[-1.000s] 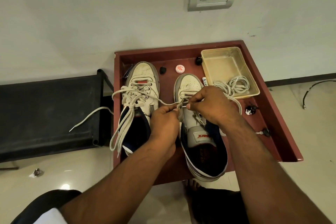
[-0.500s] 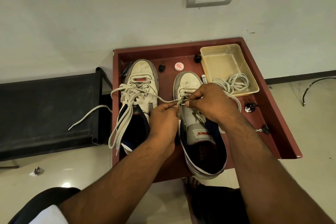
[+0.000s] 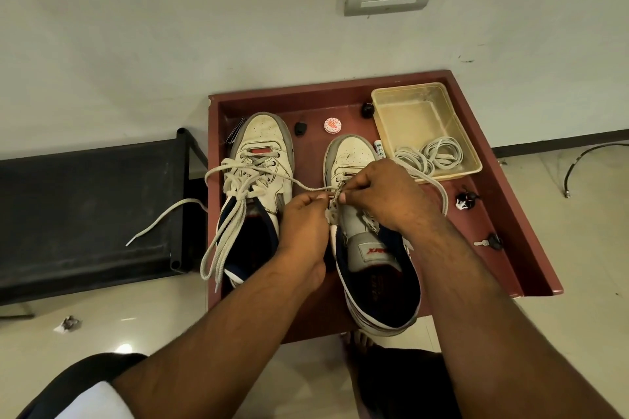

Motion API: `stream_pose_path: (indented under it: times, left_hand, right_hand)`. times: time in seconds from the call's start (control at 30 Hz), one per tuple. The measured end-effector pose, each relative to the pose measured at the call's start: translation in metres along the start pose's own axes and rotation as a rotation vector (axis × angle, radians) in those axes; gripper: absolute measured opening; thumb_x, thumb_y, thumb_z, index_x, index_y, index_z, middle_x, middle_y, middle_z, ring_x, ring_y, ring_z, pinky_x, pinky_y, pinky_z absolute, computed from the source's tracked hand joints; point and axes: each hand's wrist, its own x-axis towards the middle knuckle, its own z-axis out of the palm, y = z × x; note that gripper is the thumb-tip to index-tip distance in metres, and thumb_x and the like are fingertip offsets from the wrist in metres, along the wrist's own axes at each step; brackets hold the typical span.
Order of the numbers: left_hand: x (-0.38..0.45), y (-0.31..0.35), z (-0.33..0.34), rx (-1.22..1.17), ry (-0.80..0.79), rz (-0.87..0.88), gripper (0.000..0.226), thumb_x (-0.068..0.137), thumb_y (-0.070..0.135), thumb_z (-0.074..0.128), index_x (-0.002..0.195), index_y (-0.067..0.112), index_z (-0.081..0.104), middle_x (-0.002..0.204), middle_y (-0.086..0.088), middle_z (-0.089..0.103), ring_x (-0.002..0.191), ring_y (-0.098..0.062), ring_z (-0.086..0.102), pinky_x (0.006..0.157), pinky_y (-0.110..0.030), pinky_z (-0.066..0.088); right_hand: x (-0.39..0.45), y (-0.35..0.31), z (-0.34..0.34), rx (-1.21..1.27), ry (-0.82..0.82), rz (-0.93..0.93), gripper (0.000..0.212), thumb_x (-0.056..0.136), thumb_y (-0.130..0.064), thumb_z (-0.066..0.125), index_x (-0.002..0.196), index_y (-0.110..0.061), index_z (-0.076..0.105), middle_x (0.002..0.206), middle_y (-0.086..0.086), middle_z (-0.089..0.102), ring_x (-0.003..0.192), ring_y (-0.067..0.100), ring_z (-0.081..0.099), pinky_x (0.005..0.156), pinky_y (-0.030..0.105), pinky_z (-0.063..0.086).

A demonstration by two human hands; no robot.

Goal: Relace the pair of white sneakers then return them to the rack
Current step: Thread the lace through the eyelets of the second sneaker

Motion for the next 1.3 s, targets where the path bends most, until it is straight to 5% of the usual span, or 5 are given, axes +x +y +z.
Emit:
stream_pose_path:
  times: [0.27, 0.43, 0.87, 1.17, 1.3]
  left_hand:
    - [0.009, -0.004, 0.004, 0.149, 0.092, 0.087, 0.017, 0.103, 0.012, 0.045, 0.097, 0.009, 0.061, 0.097, -0.017, 0.067, 0.082, -0.024, 0.059, 0.073, -0.036, 0.054]
    - [0.008, 0.008, -0.002, 0.659, 0.174, 0.77, 0.019, 0.096, -0.001, 0.043, 0.083, 0.01, 0.051, 0.083, -0.004, 0.053, 0.072, -0.009, 0.044, 0.063, -0.013, 0.034]
    - [-0.003, 0.043, -0.013, 1.359, -0.212, 0.679, 0.074, 0.09, -0.005, 0.053, 0.15, 0.032, 0.031, 0.102, -0.011, 0.065, 0.091, -0.025, 0.066, 0.084, -0.041, 0.056]
    - [-0.01, 0.094, -0.041, 1.233, 0.1, 0.847, 0.034, 0.083, -0.007, 0.051, 0.093, 0.025, 0.058, 0.085, -0.002, 0.065, 0.076, -0.021, 0.064, 0.068, -0.034, 0.055]
    - [-0.009, 0.15, -0.092, 1.164, 0.463, 0.88, 0.022, 0.079, 0.005, 0.066, 0.079, 0.026, 0.059, 0.083, 0.005, 0.067, 0.086, -0.026, 0.066, 0.085, -0.044, 0.052]
  right_hand:
    - [0.001, -0.001, 0.002, -0.067, -0.06, -0.023, 0.008, 0.081, -0.017, 0.076, 0.088, -0.018, 0.079, 0.071, -0.013, 0.068, 0.065, 0.003, 0.062, 0.06, 0.018, 0.045]
    - [0.0, -0.002, 0.001, -0.12, -0.087, -0.047, 0.006, 0.08, -0.023, 0.078, 0.086, -0.022, 0.078, 0.061, -0.016, 0.06, 0.062, 0.004, 0.058, 0.073, 0.027, 0.051]
    - [-0.001, -0.005, -0.002, -0.112, -0.105, -0.032, 0.033, 0.082, -0.021, 0.077, 0.058, -0.035, 0.059, 0.06, -0.017, 0.058, 0.059, 0.003, 0.058, 0.065, 0.025, 0.045]
    - [0.002, -0.003, 0.0, -0.301, -0.069, -0.039, 0.013, 0.078, -0.05, 0.073, 0.088, -0.042, 0.075, 0.092, -0.018, 0.068, 0.098, 0.013, 0.061, 0.1, 0.052, 0.04]
    - [0.006, 0.003, 0.002, -0.278, -0.037, -0.028, 0.005, 0.078, -0.048, 0.074, 0.08, -0.044, 0.073, 0.085, -0.016, 0.067, 0.096, 0.015, 0.06, 0.1, 0.054, 0.04]
